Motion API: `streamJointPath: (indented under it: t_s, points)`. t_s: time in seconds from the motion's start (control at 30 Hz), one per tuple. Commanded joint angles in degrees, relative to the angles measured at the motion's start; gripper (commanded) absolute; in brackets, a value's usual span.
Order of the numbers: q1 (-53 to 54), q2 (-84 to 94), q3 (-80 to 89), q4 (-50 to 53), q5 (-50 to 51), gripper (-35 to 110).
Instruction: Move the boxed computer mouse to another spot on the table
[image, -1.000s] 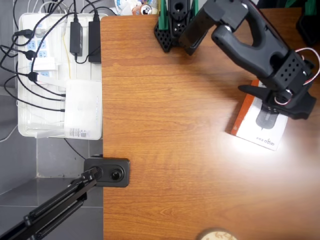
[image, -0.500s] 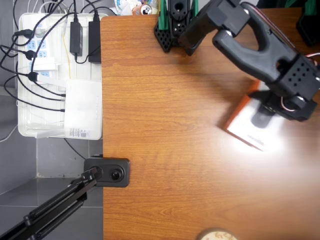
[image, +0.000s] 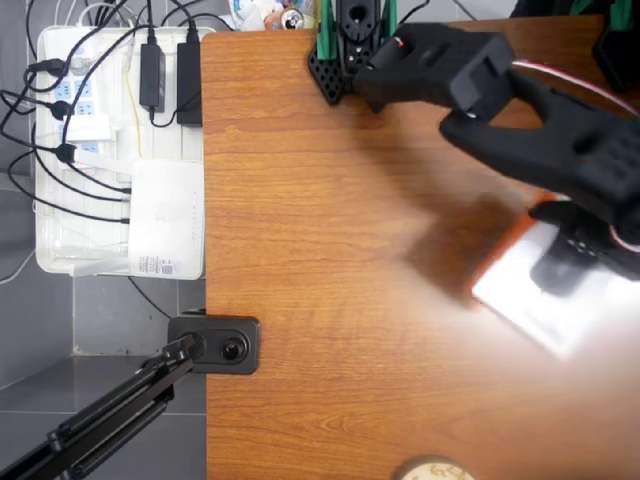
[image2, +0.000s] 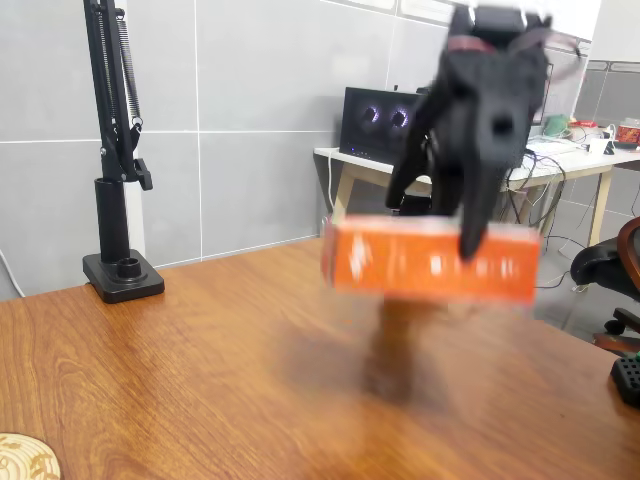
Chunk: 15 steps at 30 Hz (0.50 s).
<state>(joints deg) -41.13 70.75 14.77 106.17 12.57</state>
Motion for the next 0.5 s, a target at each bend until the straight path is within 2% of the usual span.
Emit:
streamJointPath:
  t_s: [0.0, 0.17, 0.33, 0.47]
  points:
    - [6.24, 14.15, 11.07, 5.01, 1.85, 1]
    - [19.07, 30.59, 32.61, 3.25, 6.33, 1]
    - [31.64, 46.32, 58.71, -8.79, 13.01, 8]
    - [36.47, 54.67, 75.67, -18.90, 13.62, 19]
